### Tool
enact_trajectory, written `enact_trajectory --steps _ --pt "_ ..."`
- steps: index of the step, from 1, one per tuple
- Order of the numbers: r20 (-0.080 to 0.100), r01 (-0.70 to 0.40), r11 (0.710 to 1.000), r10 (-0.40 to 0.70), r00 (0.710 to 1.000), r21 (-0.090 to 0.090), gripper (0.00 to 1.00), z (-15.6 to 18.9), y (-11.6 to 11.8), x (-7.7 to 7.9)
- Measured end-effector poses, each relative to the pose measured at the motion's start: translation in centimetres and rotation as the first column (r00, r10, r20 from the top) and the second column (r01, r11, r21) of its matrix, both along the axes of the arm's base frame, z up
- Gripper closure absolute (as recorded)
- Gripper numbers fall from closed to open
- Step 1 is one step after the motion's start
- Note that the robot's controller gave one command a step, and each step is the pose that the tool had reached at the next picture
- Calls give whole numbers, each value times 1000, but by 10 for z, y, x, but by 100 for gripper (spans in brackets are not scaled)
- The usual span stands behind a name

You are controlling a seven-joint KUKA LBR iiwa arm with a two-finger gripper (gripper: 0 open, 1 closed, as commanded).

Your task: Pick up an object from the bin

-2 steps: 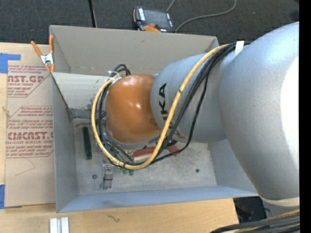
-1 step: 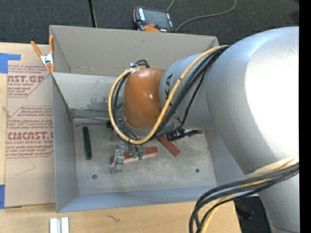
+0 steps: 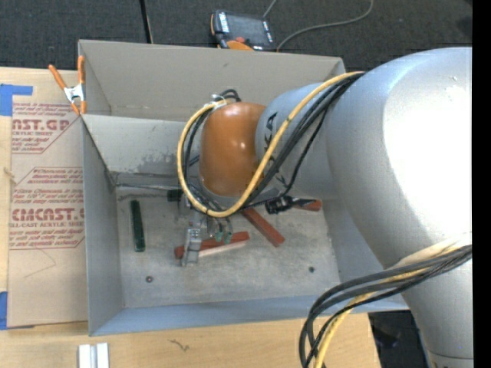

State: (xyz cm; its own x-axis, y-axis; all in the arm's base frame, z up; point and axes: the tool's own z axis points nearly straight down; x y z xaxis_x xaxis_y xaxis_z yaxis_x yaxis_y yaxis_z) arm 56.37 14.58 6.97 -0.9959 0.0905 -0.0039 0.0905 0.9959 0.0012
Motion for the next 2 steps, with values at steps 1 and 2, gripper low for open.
enact_trajectory --steps 1,2 --pt "-2 0 1000 0 1000 1 100 1 1 -1" --pt "7 12 1000 -12 1000 2 100 173 -6 32"
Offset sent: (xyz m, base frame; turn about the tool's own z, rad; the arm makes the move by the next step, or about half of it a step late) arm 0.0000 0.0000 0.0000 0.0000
